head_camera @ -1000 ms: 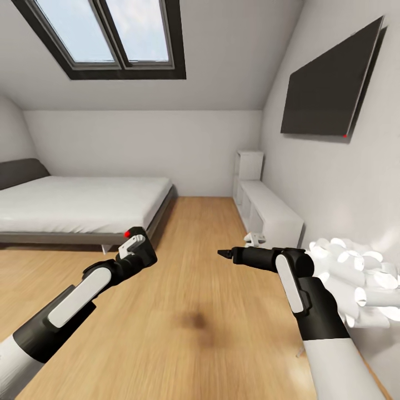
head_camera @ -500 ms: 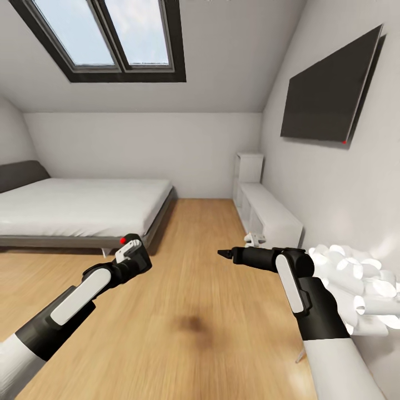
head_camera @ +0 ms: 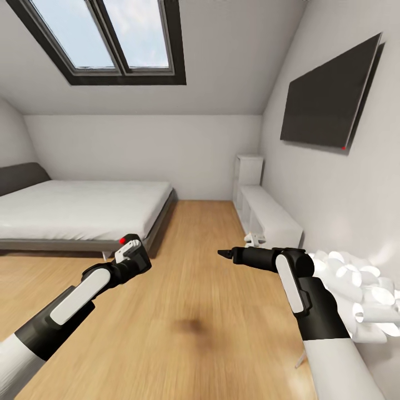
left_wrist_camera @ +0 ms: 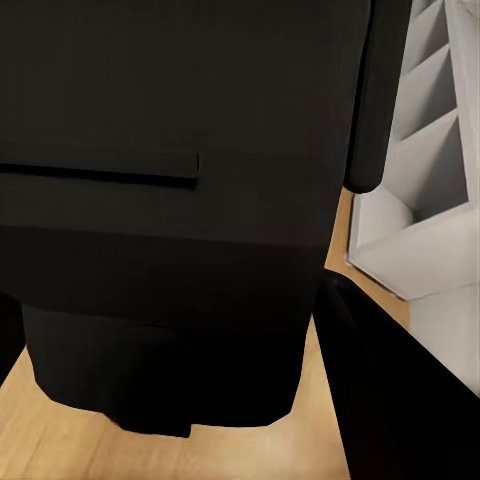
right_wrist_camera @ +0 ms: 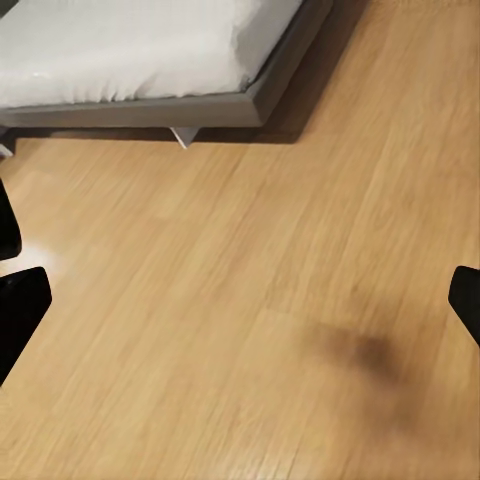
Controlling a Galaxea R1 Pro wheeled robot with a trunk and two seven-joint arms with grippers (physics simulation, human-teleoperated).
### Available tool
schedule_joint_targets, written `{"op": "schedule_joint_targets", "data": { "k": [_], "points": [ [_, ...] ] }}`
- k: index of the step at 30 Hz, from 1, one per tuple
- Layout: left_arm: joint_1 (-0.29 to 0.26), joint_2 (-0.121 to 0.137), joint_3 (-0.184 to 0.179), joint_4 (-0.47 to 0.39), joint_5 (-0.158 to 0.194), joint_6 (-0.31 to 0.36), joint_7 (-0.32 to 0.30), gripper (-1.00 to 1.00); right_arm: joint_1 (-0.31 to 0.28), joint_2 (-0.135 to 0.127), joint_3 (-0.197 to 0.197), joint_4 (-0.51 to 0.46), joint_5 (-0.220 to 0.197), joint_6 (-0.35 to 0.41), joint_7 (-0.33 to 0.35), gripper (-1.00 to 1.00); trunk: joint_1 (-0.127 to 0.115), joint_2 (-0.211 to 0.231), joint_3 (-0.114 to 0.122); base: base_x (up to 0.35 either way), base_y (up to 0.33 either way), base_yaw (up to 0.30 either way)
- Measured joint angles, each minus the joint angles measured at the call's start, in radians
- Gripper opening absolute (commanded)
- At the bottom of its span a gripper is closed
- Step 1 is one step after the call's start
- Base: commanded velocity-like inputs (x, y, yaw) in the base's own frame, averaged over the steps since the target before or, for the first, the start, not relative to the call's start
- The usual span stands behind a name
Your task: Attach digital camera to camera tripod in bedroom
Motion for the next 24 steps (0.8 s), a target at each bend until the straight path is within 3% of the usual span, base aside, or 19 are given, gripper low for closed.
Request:
{"op": "schedule_joint_targets", "data": {
  "k": [24],
  "points": [
    [0.0,0.0,0.002,0.036,0.0,-0.001,-0.006,-1.0,0.0,0.0,0.001,-0.008,0.006,0.0,0.002,1.0,-0.092,0.168,0.075,0.0,0.0,0.0]
  ]
}}
